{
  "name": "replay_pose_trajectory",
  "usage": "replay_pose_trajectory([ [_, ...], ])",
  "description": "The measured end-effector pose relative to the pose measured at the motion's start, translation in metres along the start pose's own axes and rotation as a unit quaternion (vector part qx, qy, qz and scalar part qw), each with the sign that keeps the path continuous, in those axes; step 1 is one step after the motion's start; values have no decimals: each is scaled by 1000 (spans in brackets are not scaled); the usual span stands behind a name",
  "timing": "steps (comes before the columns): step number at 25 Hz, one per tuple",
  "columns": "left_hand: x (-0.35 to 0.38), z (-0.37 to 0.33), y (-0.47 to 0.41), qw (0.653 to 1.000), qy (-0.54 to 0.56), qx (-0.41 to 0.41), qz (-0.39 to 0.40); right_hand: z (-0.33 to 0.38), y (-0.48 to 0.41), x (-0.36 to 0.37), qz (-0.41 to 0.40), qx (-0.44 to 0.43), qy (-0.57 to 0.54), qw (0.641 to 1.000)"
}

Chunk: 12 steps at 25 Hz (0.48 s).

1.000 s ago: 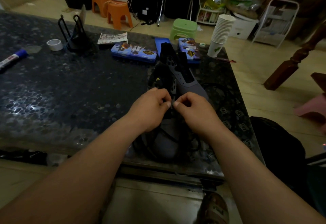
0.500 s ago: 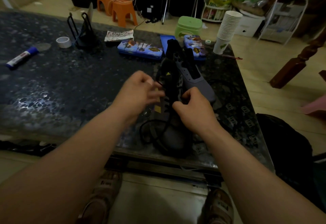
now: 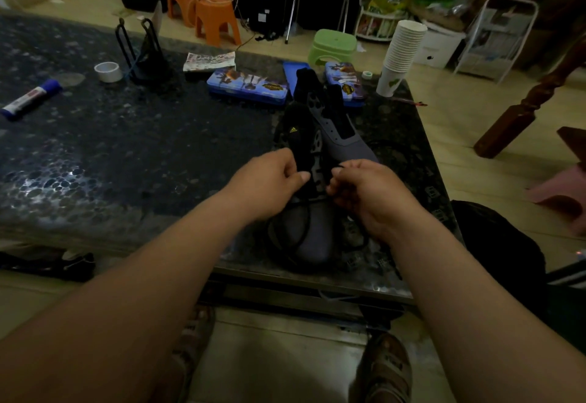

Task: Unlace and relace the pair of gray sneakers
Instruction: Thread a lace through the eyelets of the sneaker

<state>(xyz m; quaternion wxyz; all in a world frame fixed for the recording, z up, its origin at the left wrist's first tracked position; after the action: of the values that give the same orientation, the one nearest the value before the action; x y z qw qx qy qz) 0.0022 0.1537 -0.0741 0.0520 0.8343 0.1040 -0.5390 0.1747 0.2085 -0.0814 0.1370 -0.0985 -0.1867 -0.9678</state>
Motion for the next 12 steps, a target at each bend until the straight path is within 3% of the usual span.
replay_pose_trajectory([
  [3, 5, 3, -2, 996, 81, -18, 35, 16, -3, -3, -17, 56, -272, 961],
  [5, 7, 8, -2, 980, 185, -56, 45, 28, -3, -13, -36, 43, -269, 962],
  [7, 10, 10, -3, 957, 274, -79, 57, 32, 2, -18, -46, -11, -52, 998],
  [8, 13, 9, -3, 949, 298, -78, 72, 28, 4, -14, -30, -33, 89, 995],
  [10, 16, 3, 0, 939, 320, -74, 105, 13, 4, 2, 14, -55, 276, 960],
  [12, 13, 3, 3, 915, 377, -101, 103, 5, 2, 12, 4, -84, 357, 930],
])
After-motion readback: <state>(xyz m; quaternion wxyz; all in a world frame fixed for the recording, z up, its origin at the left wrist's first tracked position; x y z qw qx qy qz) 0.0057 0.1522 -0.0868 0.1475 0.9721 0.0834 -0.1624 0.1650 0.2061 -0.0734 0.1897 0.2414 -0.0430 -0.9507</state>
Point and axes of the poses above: each hand's wrist, its own y-axis away from the middle knuckle, its own x-axis out of the palm, z = x × y, the point moved 4 cm from there along -y, towards the middle knuckle, and after that the axes turned 14 degrees about -y, right-handed, at the moved point
